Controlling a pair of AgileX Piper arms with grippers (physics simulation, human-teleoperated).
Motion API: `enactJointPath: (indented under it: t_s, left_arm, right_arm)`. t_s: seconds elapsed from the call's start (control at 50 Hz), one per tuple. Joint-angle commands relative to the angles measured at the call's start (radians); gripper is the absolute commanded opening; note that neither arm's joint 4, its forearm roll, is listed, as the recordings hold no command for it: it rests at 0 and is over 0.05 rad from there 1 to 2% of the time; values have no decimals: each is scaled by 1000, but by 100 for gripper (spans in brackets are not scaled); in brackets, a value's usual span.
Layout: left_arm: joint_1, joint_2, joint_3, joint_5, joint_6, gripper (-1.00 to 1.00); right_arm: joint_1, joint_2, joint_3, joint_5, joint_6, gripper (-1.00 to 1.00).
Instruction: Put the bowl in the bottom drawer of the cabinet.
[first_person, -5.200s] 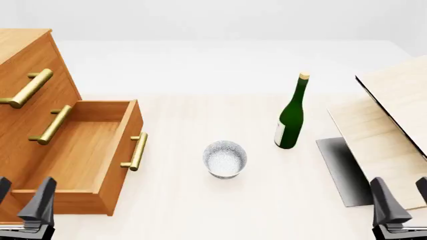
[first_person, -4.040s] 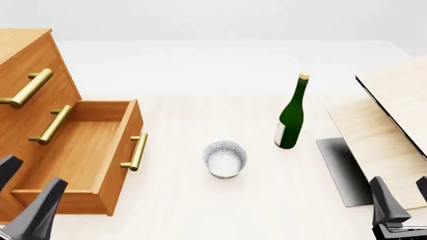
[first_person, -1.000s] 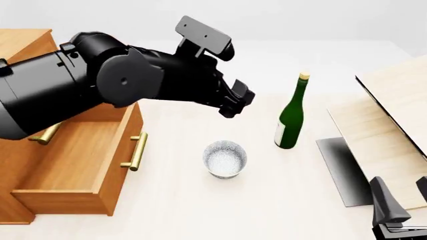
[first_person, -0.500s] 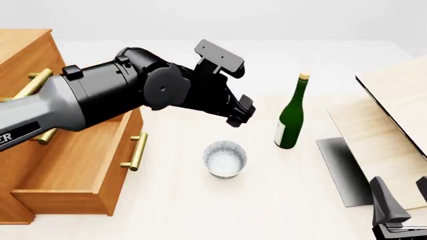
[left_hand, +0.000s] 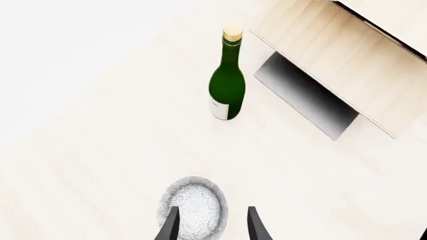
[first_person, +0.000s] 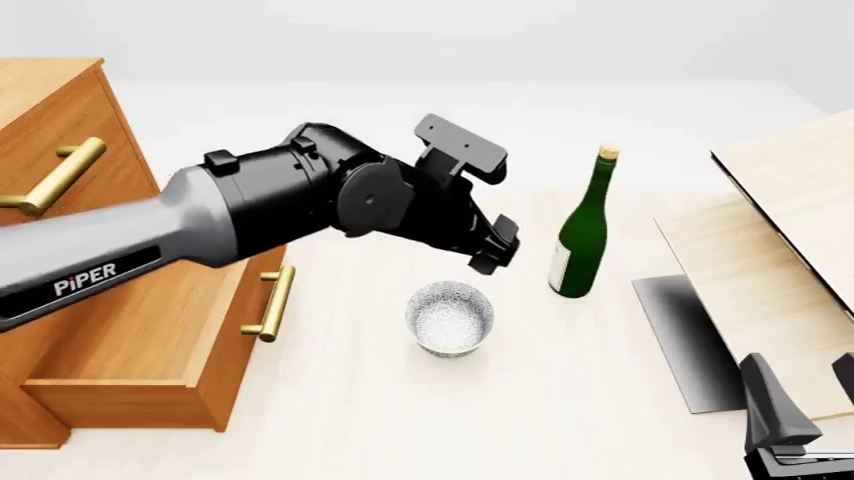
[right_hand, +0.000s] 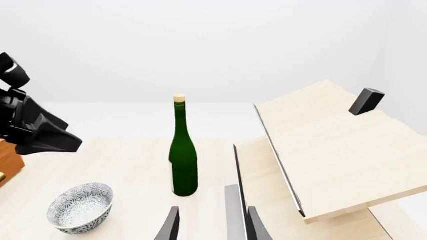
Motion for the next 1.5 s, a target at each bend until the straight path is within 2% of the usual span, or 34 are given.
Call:
enactJointPath:
  t_s: [0.02,0.06,0.08,0.12,0.2,0.22,0.3,0.42,0.52,0.72,0.86,0.9,1.24,1.44,1.5]
  left_arm:
    - [-5,48,-33,31,-15,100]
    - [-5,56,-36,32,-17,100]
    - [-6,58,-4,0,-18,100]
    - [-4,67,-41,31,-18,100]
    - [-8,84,-44,27,-22,100]
    - [-10,90,-16,-7,-24,100]
    - [-16,102,-8,-24,-28,100]
    - [-15,111,-40,3,-31,100]
    - [-22,130,-6,-26,-36,100]
    - [-21,160,-48,15,-39,100]
    - [-35,174,-44,12,-51,100]
    - [-35,187,-27,-17,-51,100]
    - [-44,212,-8,-39,-70,100]
    - [-51,233,-28,-34,-82,100]
    - [-55,244,-2,-69,-89,100]
  right_arm:
    - [0,0,0,0,0,100]
    - [0,0,0,0,0,100]
    - [0,0,0,0,0,100]
    - [0,0,0,0,0,100]
    - [0,0,0,0,0,100]
    - [0,0,0,0,0,100]
    - [0,0,0,0,0,100]
    - [0,0,0,0,0,100]
    - [0,0,0,0,0,100]
    - [0,0,0,0,0,100]
    - [0,0,0,0,0,100]
    - [0,0,0,0,0,100]
    - [0,0,0,0,0,100]
    - [0,0,0,0,0,100]
    - [0,0,0,0,0,100]
